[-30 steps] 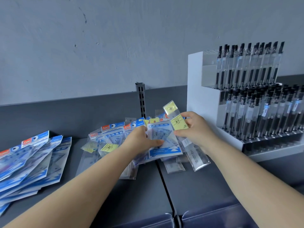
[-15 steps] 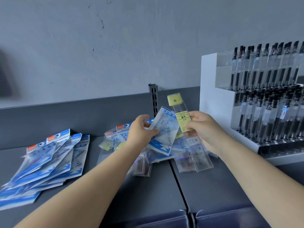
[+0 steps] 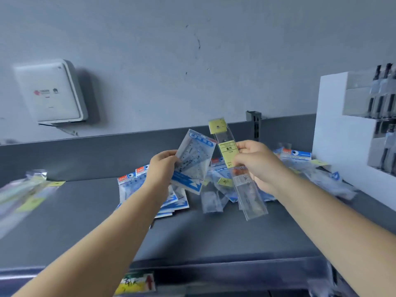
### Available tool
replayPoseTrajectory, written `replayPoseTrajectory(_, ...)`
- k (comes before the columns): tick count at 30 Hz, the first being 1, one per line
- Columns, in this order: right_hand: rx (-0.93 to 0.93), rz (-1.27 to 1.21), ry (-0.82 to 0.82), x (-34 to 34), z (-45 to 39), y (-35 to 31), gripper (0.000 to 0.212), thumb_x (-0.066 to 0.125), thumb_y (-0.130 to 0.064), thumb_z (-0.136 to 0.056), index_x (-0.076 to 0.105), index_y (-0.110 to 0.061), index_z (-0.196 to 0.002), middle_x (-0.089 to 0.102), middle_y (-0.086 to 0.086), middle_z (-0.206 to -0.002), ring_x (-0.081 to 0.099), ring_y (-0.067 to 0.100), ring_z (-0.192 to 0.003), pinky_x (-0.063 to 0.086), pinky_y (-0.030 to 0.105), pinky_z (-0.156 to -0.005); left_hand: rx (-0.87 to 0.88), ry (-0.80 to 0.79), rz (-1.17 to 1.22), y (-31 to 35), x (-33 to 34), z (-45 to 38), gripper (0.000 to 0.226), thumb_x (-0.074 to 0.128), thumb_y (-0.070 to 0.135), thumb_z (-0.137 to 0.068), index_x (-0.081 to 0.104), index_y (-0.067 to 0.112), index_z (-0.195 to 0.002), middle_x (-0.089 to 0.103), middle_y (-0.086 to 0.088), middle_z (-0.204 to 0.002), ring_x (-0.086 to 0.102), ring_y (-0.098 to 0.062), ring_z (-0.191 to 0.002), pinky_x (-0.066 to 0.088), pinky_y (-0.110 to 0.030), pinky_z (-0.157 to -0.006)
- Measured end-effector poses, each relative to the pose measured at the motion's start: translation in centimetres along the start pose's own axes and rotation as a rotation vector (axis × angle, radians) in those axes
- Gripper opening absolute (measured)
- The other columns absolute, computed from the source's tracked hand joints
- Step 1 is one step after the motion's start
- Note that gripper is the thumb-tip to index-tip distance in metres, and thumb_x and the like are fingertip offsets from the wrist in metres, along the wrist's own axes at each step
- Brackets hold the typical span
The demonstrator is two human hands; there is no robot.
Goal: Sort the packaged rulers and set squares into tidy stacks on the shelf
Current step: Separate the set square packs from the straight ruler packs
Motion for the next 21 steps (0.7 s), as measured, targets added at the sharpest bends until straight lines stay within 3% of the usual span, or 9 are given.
replayPoseTrajectory(7, 0.05, -0.055, 0.001, 9.1, 1.0, 0.1, 0.03, 0.046, 0.017, -0.082, 0.055, -0.011, -0.085, 0.065, 0.006, -0.086, 0.058, 0.017, -0.07, 0.049, 0.024, -0.059, -0.011, 0.061, 0.066, -1.2, -9.1, -1.4, 0.032, 0.038, -0.005, -0.089, 0.063, 0.014, -0.097, 0.064, -0.002, -0.086, 0.059, -0.018, -0.073, 0.049, -0.027, -0.061)
replayPoseTrajectory(12, 0.075, -0.073, 0.046, 13.8, 1.3, 0.4, 0.035, 0.049, 0.019, -0.081, 0.051, -0.003, -0.108, 0.064, 0.01, -0.094, 0.061, 0.019, -0.075, 0.053, 0.027, -0.066, 0.021, 0.014, 0.038, -2.0, -11.7, -2.6, 0.029, 0.039, -0.002, -0.091, 0.056, 0.015, -0.108, 0.062, -0.004, -0.099, 0.061, -0.022, -0.086, 0.053, -0.034, -0.074)
replayPoseTrajectory(15, 0.081, -0.076, 0.071, 15.5, 1.5, 0.6, 0.038, 0.052, 0.02, -0.081, 0.049, -0.002, -0.111, 0.063, 0.013, -0.099, 0.062, 0.023, -0.083, 0.055, 0.029, -0.069, 0.003, -0.003, 0.083, -2.8, -12.2, -2.9, 0.026, 0.037, 0.0, -0.093, 0.051, 0.015, -0.108, 0.06, -0.003, -0.101, 0.06, -0.023, -0.091, 0.053, -0.033, -0.075)
replayPoseTrajectory(18, 0.077, -0.078, 0.106, 16.3, 1.6, 0.8, 0.039, 0.053, 0.018, -0.082, 0.049, -0.003, -0.114, 0.064, 0.014, -0.101, 0.063, 0.023, -0.084, 0.056, 0.03, -0.073, -0.017, -0.026, 0.071, -3.8, -12.0, -3.0, 0.023, 0.04, 0.014, -0.096, 0.048, 0.013, -0.118, 0.057, -0.002, -0.107, 0.058, -0.025, -0.103, 0.05, -0.034, -0.08)
replayPoseTrajectory(21, 0.067, -0.064, 0.117, 16.8, 1.4, 0.9, 0.04, 0.055, 0.016, -0.082, 0.049, -0.004, -0.116, 0.065, 0.009, -0.096, 0.064, 0.019, -0.082, 0.056, 0.028, -0.073, -0.011, -0.083, -0.052, -4.3, -11.7, -3.1, 0.038, 0.045, 0.029, -0.097, 0.041, 0.013, -0.131, 0.051, -0.004, -0.123, 0.052, -0.021, -0.106, 0.043, -0.026, -0.072)
Point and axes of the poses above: each hand's wrist, its own z-axis away from the middle knuckle, its own x-axis out of the palm, y = z × x, the point moved 6 cm from there along -z, towards the middle knuckle
